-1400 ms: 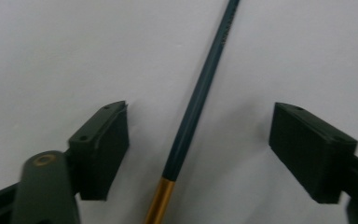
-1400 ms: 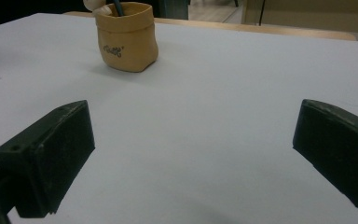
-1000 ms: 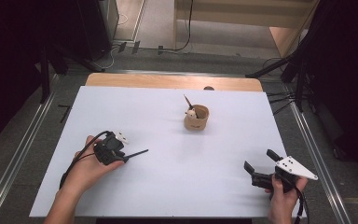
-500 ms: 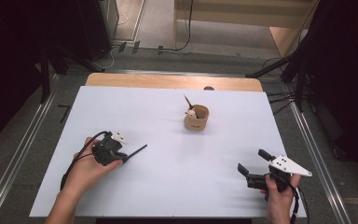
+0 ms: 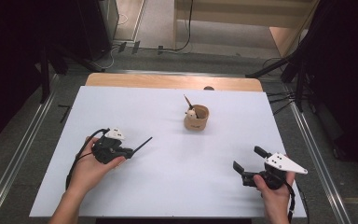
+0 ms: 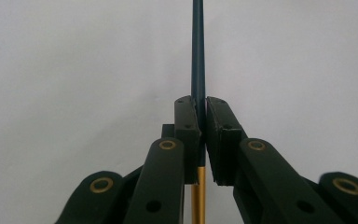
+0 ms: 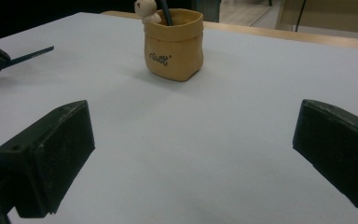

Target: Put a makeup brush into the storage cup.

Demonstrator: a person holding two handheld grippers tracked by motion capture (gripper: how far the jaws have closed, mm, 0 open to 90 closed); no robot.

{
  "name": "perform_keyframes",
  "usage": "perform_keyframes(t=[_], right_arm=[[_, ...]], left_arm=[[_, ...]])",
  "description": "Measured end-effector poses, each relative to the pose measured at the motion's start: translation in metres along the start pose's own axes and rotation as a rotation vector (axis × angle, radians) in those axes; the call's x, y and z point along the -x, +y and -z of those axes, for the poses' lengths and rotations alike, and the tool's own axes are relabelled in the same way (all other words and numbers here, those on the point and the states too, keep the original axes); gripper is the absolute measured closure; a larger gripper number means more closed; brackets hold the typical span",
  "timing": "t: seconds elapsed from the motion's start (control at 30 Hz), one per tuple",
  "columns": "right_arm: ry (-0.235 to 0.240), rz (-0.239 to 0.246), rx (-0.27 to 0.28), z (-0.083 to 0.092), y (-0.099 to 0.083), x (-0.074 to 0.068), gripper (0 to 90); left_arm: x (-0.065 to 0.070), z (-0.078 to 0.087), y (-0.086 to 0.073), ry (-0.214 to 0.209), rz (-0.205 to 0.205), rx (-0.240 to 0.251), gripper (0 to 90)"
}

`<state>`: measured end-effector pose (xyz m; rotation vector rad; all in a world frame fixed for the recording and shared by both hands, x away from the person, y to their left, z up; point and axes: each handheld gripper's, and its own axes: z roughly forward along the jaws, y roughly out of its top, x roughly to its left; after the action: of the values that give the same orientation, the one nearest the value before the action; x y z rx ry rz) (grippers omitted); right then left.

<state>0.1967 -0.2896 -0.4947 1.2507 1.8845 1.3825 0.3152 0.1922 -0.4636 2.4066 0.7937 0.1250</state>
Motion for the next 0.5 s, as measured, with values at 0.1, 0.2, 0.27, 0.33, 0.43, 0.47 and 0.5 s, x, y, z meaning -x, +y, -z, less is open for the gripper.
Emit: perform_keyframes(t=[0.1,0.2,0.27,0.33,0.43,0.47,0.5], right_arm=[[-0.021,-0.007,0.000,-0.003,0.005,-0.004,1.8],[-0.062,-0.004,-0.005,-0.009,0.012,-0.010,5.6],[-0.065,0.006,-0.015,-0.014,0.016,-0.013,5.9],[-0.060,0.010,-0.012,-0.017,0.021,-0.015,6.1],[-0.057,0.010,-0.012,-0.023,0.029,-0.016,6.2],[-0.054,0.016,-0.011,-0.026,0.032,-0.016,6.2],[-0.055,0.020,-0.013,-0.028,0.035,-0.017,6.2]], left_arm=[[0.003,0.002,0.002,0.008,-0.012,0.030,84.5],[0.007,0.005,0.005,0.007,-0.021,0.060,84.5],[0.009,0.006,0.007,0.014,-0.023,0.076,84.5],[0.010,0.005,0.009,0.016,-0.026,0.087,84.5],[0.012,0.004,0.014,0.013,-0.026,0.102,84.5],[0.013,0.003,0.016,0.013,-0.024,0.110,84.5],[0.013,0.003,0.019,0.014,-0.029,0.116,84.5]])
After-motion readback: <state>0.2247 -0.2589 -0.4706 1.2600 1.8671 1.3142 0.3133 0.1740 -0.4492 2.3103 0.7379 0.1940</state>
